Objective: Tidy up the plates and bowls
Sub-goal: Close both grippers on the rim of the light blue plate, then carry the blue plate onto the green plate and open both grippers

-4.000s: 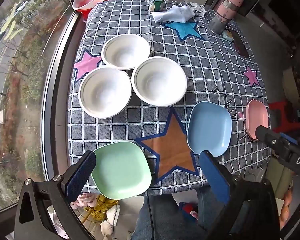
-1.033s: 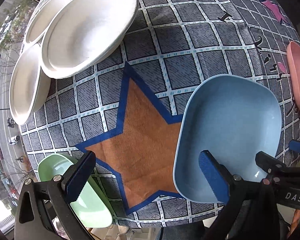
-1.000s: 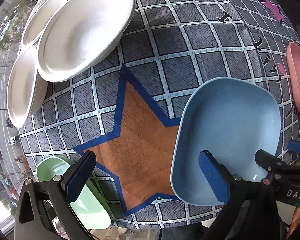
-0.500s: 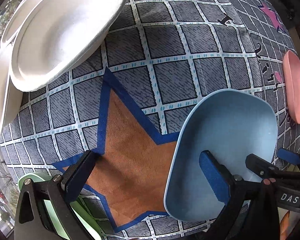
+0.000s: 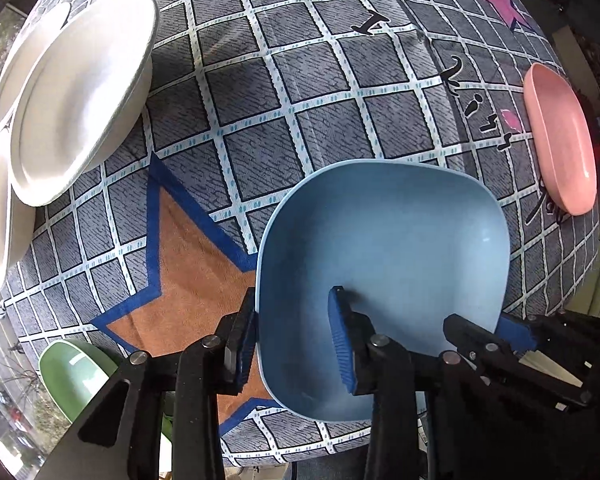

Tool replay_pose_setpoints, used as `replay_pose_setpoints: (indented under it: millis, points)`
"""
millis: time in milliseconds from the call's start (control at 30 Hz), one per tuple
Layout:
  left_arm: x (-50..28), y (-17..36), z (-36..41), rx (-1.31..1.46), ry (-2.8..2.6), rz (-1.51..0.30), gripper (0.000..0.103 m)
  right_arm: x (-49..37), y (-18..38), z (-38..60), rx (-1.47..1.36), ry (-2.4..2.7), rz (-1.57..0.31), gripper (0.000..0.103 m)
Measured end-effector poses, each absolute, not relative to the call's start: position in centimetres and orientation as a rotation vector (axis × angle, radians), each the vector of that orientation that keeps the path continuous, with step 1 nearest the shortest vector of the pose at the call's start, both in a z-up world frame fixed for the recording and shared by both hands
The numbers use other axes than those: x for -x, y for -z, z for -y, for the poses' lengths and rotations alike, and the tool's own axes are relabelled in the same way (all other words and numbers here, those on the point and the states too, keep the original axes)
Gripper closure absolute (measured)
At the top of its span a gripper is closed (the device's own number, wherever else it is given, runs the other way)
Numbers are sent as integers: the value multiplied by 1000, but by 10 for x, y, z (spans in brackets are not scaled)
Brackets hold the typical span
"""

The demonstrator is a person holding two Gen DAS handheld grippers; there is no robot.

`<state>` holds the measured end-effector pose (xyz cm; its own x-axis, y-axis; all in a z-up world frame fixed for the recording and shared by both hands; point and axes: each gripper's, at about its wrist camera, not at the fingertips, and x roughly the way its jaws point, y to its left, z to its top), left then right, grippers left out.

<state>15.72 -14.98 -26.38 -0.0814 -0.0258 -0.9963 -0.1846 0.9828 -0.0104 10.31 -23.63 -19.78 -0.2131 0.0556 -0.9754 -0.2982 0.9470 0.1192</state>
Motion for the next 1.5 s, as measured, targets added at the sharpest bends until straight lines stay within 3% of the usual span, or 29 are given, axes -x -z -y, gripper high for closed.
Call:
replay_pose_setpoints:
  millis: [200,500,867,1133,1500]
  points:
    - [-99,269,179,174,-129,-1654,66,-83,201,244,209,-367,-1788,82]
    - [-78,260,194,209,-179,-1617,66,-66,182,206,322,-435,-1749,82]
    - [-34,224,144,288,-334,-1525,66,-50,131,131,455,-579,-1673,82]
    - [10,257,123,399,-482,-1524,66,-3,130,50,548,-715,-1667,82]
    - [83,244,43,501,-602,-1544,66,72,148,-26,664,-839,-1704,82]
